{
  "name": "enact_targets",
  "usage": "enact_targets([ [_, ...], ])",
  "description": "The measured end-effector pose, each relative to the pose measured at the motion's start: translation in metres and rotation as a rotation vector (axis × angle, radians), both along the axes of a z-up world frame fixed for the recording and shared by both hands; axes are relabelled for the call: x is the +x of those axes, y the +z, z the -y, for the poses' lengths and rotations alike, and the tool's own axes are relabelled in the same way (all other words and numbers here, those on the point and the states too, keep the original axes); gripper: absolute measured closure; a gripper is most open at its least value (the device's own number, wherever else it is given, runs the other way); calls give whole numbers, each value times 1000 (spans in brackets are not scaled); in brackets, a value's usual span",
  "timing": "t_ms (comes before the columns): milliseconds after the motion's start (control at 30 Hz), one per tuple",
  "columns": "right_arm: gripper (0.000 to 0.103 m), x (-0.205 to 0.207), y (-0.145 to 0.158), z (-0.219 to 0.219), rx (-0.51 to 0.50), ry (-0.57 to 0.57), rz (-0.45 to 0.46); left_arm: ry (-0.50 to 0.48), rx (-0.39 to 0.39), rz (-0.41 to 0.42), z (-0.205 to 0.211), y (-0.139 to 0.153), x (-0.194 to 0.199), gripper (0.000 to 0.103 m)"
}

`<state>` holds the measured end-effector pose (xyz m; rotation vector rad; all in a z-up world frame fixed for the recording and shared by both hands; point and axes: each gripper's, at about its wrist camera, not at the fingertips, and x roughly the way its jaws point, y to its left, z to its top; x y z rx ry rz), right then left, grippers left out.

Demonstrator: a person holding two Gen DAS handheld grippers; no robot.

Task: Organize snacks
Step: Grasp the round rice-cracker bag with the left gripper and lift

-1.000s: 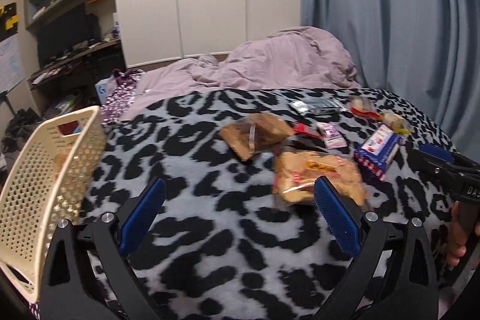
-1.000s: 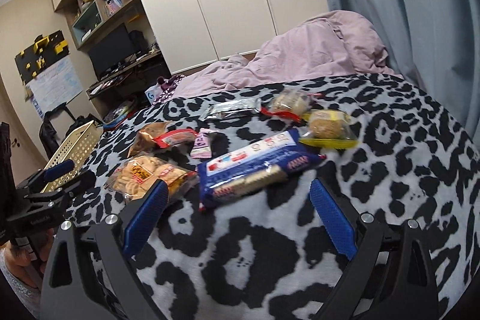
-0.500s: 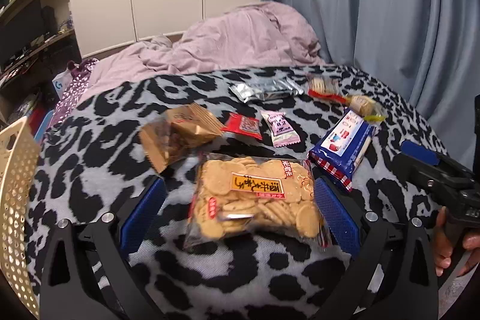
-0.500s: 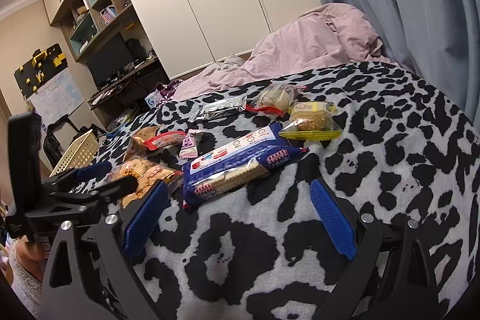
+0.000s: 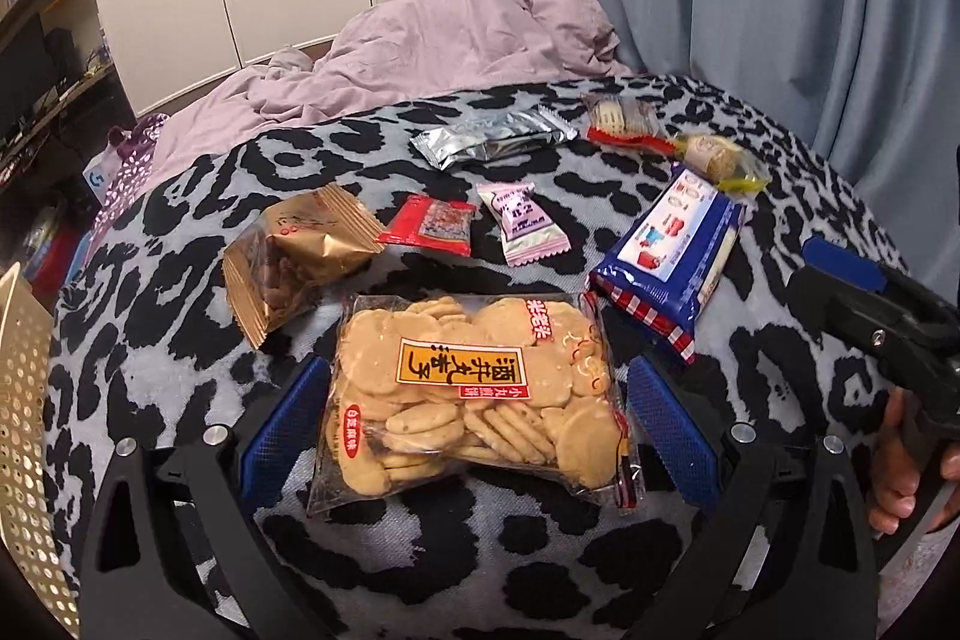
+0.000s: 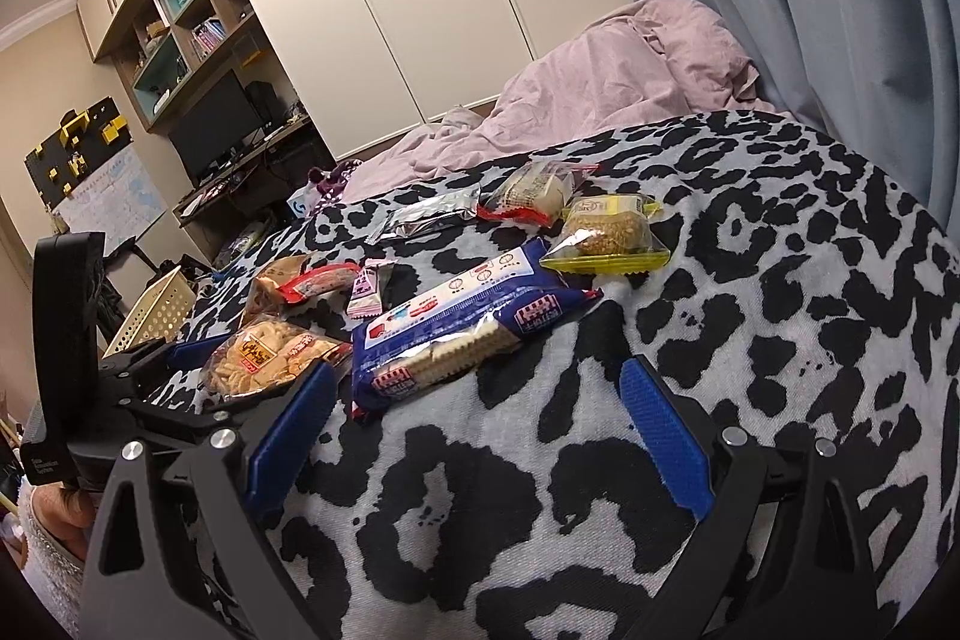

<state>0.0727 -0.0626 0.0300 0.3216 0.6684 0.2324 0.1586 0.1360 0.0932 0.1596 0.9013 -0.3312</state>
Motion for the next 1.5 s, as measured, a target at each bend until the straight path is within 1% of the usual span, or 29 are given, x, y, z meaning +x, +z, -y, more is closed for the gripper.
enact_targets([
  [67,8,0,0,0,0,0,0,-2,22,-17,2,-2,2,3],
  [167,8,1,-1,0,-1,2,0,3,25,-69,2,-9,9,3],
  [300,8,1,-1,1,0,0,-1,8,26,-71,2,-9,10,3],
  [367,8,0,-1,1,0,-2,-5,18,11,-56,0,-8,7,3],
  [467,8,-1,-1,0,-2,2,-15,28,-17,-31,-3,-4,2,5],
  [533,8,-1,-1,-2,15,16,-30,33,-32,-17,-6,-2,-3,6],
  [633,8,3,-3,-3,35,25,-51,42,-34,9,-10,2,-9,6],
  [833,8,8,1,-19,1,47,-73,83,-62,66,-28,18,-23,6],
  [933,8,17,2,-28,0,71,-107,100,-74,92,-35,25,-28,6],
  [1033,8,28,1,-34,21,91,-144,113,-85,120,-43,32,-34,6],
  [1133,8,43,-1,-40,24,91,-184,122,-97,140,-51,37,-40,6],
  [1267,7,60,0,-43,19,75,-212,131,-123,149,-62,38,-46,6],
  [1300,7,65,1,-44,11,73,-218,135,-129,149,-65,38,-46,6],
  [1400,7,78,3,-48,-53,37,-229,144,-145,146,-73,35,-47,6],
  [1500,7,90,3,-54,-95,33,-238,154,-157,142,-81,31,-48,6],
])
